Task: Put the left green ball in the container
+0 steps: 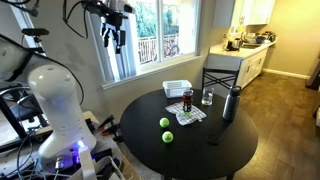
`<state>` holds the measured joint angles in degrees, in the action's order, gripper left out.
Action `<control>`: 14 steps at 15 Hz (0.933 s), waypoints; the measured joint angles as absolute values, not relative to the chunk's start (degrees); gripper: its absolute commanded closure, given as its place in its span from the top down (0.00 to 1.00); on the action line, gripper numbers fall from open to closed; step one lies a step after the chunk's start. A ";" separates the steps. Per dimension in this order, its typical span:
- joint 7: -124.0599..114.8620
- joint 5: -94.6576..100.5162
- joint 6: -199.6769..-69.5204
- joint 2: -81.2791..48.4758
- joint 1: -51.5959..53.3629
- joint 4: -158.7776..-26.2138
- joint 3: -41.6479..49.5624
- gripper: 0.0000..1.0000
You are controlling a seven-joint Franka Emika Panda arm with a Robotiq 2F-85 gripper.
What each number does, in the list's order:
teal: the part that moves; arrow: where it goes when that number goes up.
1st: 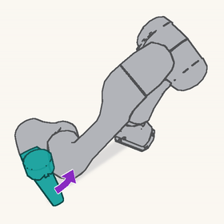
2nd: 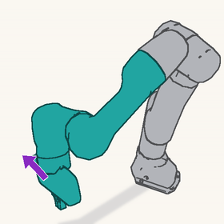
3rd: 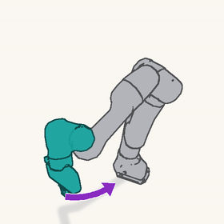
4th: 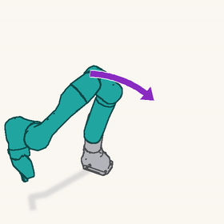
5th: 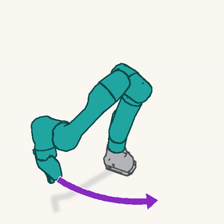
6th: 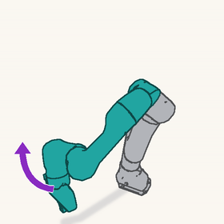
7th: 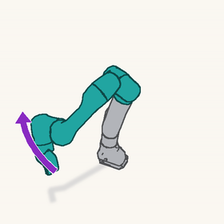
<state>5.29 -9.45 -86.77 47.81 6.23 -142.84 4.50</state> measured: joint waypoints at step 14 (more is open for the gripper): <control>5.29 -8.44 -86.79 47.81 5.46 -143.11 3.92 1.00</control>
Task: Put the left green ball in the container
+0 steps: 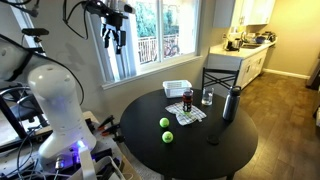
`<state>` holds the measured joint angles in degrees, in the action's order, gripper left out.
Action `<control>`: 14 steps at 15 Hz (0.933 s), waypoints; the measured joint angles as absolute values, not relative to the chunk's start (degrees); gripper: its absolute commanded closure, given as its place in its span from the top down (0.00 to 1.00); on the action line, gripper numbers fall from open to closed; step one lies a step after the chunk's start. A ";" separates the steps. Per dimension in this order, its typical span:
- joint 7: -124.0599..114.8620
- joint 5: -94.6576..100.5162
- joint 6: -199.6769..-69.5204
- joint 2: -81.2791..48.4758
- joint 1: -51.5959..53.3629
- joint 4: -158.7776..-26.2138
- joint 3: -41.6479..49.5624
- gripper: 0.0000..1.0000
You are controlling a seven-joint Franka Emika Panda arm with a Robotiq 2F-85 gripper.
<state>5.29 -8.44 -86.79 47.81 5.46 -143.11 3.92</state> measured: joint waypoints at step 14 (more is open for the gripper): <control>5.90 12.15 -128.15 28.22 -3.04 -157.65 3.46 1.00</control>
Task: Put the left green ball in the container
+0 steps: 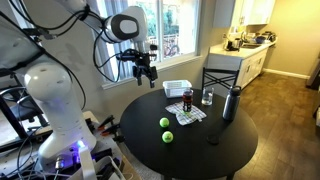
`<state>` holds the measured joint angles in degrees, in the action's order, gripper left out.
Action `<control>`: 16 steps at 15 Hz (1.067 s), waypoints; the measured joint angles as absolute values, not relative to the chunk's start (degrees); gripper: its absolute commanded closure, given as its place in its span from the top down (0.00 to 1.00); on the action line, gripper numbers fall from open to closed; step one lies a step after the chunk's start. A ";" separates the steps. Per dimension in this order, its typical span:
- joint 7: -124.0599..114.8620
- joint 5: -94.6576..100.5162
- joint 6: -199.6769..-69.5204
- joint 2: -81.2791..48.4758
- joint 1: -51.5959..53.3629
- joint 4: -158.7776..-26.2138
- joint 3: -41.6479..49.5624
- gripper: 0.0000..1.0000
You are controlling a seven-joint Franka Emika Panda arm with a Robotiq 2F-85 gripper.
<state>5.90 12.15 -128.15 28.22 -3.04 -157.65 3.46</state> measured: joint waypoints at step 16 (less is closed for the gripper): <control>1.00 26.31 -146.22 -6.74 -5.94 -140.27 3.44 1.00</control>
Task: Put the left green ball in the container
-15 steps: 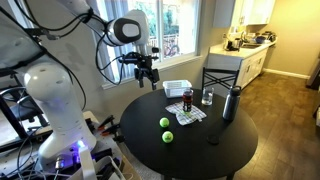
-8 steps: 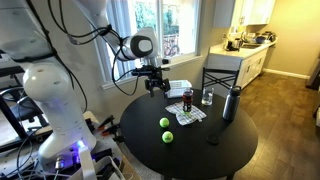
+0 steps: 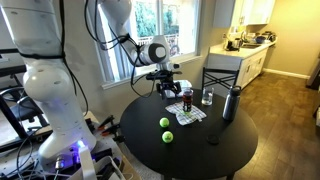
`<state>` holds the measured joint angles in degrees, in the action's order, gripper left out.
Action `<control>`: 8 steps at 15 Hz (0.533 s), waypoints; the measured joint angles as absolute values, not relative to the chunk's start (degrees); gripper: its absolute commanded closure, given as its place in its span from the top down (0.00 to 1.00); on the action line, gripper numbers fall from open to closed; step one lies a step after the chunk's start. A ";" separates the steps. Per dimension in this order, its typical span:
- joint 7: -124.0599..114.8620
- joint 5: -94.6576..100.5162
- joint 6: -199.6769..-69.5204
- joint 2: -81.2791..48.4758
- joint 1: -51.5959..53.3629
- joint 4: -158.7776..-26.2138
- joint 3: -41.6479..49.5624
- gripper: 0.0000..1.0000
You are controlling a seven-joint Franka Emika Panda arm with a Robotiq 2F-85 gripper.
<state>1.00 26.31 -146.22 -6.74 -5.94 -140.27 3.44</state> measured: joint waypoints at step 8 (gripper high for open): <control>1.00 26.25 -146.06 -20.61 -1.25 -128.88 4.08 1.00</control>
